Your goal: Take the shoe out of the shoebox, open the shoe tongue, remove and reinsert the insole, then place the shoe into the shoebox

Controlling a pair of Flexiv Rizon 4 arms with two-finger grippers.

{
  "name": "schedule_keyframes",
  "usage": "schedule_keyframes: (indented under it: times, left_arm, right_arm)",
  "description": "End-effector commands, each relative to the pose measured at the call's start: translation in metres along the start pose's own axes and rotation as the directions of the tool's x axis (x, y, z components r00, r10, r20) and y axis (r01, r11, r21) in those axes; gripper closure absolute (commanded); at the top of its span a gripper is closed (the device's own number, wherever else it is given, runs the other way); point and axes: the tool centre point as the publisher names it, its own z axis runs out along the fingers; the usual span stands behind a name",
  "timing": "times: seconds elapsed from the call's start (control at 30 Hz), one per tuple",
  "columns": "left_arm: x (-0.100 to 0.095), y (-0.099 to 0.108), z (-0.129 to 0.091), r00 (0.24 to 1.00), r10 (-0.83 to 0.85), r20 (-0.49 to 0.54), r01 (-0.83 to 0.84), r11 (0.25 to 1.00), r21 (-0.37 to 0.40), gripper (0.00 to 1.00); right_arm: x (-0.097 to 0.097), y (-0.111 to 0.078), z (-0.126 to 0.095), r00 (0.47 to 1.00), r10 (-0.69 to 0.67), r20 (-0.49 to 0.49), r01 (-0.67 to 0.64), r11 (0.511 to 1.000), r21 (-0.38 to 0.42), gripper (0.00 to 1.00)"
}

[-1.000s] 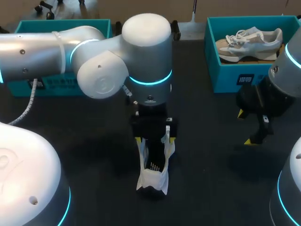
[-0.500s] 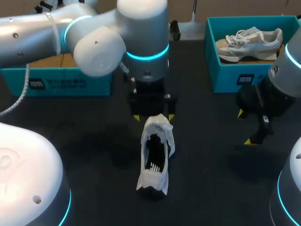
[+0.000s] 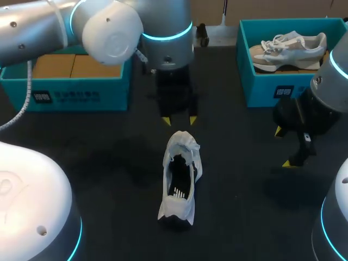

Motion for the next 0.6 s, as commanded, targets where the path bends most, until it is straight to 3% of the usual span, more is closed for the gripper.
schedule_keyframes:
  times: [0.03,0.47,0.6]
  left_arm:
    - [-0.005,-0.003,0.007,1.0,0.011,-0.013,-0.011,1.0,0.006,0.58]
    - [-0.009,-0.033,0.045,0.997,0.057,-0.055,-0.054,0.997,0.057,0.64]
    - [-0.006,-0.05,0.056,0.995,0.075,-0.065,-0.07,0.995,0.077,0.73]
  right_arm:
    - [0.001,0.0,0.001,1.0,0.0,0.003,0.0,1.0,0.001,0.0]
    - [0.001,0.0,0.001,1.0,0.0,0.003,0.0,1.0,0.001,0.0]
    - [0.001,0.0,0.001,1.0,0.0,0.003,0.0,1.0,0.001,0.0]
